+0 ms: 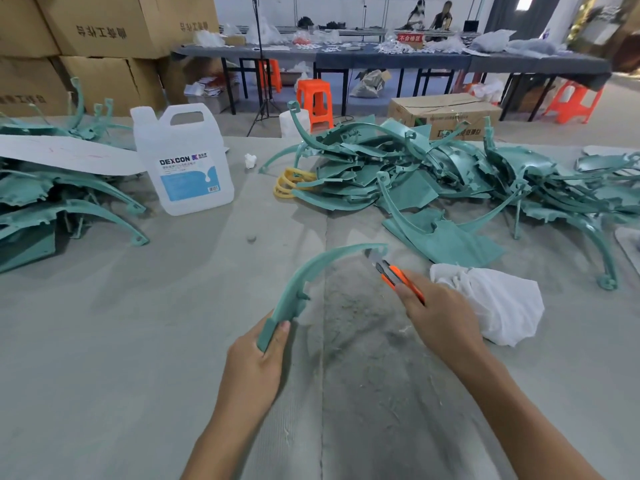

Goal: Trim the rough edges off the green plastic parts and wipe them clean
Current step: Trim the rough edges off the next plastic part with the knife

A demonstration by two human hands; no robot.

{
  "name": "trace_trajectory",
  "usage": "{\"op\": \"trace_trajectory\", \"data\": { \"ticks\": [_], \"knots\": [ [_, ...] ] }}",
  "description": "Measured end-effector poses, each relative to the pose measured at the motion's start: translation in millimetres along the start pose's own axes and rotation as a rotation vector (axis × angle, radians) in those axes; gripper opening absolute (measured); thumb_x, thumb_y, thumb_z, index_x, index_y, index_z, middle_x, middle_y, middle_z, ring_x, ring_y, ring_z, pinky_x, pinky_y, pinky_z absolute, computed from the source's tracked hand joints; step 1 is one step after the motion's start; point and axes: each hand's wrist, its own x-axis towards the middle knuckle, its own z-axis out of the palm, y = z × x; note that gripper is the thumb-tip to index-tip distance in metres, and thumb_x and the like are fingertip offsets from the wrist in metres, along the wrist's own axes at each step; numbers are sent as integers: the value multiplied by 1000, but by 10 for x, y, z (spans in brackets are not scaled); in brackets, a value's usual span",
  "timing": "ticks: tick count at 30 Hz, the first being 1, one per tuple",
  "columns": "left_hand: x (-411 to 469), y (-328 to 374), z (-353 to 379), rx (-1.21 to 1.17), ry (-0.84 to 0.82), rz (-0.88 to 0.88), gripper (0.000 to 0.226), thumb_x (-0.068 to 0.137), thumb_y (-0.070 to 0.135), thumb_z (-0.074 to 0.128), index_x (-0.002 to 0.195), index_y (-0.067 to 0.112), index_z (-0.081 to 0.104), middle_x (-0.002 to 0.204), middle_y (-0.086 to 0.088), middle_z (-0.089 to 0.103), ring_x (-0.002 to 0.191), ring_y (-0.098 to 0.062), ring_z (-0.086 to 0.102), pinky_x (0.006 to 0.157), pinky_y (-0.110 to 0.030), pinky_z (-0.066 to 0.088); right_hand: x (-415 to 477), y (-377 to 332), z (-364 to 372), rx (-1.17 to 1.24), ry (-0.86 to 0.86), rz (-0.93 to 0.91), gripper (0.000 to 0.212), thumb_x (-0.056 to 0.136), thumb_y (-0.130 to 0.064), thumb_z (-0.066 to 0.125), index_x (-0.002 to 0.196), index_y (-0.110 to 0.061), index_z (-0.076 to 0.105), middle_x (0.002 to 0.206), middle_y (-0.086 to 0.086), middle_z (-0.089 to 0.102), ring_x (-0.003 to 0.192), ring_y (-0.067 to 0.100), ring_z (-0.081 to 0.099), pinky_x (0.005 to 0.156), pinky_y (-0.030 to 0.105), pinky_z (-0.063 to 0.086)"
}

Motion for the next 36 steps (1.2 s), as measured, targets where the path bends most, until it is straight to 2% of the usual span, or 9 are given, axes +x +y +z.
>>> {"op": "trace_trajectory", "data": {
  "ticks": [8, 12, 15, 18, 21, 25, 29, 33, 36],
  "knots": [
    [-14, 1, 30, 24, -23, 0, 8, 100, 36, 58, 100, 42, 53, 53, 24, 55, 48, 5, 49, 46, -8, 35, -487, -594, -273, 280, -112, -291, 38, 99, -56, 44, 135, -68, 43, 70, -10, 66, 52, 9, 59, 48, 25, 48],
    [-10, -15, 29, 14, -38, -37, 27, 100, 41, 56, 76, 50, 64, 52, 19, 54, 46, -1, 46, 46, -12, 37, -587, -816, -251, 153, -263, -451, 41, 102, -57, 41, 142, -60, 35, 75, -14, 64, 62, 9, 57, 57, 27, 47],
    [-23, 0, 32, 1, -35, -62, 12, 100, 42, 56, 98, 39, 68, 54, 21, 56, 48, 2, 48, 48, -11, 37, -419, -813, -263, 38, -227, -431, 43, 102, -59, 38, 145, -56, 40, 75, -10, 66, 60, 10, 58, 57, 28, 48],
    [-35, -6, 35, 5, -40, -69, 27, 98, 42, 56, 119, 33, 71, 73, 13, 71, 57, 3, 58, 51, -9, 39, -110, -695, -228, -57, -141, -362, 41, 102, -58, 39, 142, -50, 48, 74, -9, 63, 66, 18, 61, 59, 33, 48],
    [-42, 22, 36, 18, -54, -47, 35, 97, 44, 56, 130, 40, 65, 112, -1, 70, 97, -2, 62, 61, -6, 40, 195, -416, -151, -174, -64, -273, 39, 104, -53, 39, 138, -41, 55, 65, -11, 51, 58, 18, 55, 51, 31, 44],
    [-74, 43, 48, 38, -91, -30, 40, 96, 47, 54, 135, 43, 60, 119, 5, 73, 88, 4, 66, 66, -3, 42, 339, 171, -87, -360, -80, -17, 33, 106, -50, 37, 120, -33, 62, 80, 3, 61, 77, 29, 62, 62, 35, 41],
    [-57, 43, 24, 40, -73, -13, 41, 95, 49, 52, 134, 41, 62, 116, -3, 74, 82, 1, 66, 65, -3, 42, 242, 306, -130, -186, 31, 28, 26, 106, -44, 41, 115, -32, 62, 78, 0, 61, 80, 30, 64, 64, 37, 42],
    [-61, 31, 36, 22, -69, -41, 47, 91, 58, 50, 134, 43, 61, 112, 1, 73, 83, 5, 65, 65, -3, 42, 11, -172, -295, 29, -11, -158, 35, 104, -50, 42, 135, -43, 57, 62, -7, 61, 50, 10, 57, 45, 22, 42],
    [-60, 2, 46, 23, -82, -56, 51, 86, 68, 47, 133, 51, 58, 104, 20, 74, 86, 8, 65, 71, -11, 48, -214, -583, -506, -17, -169, -383, 34, 103, -53, 43, 135, -50, 53, 64, -13, 60, 63, -1, 59, 47, 17, 38]
  ]
}}
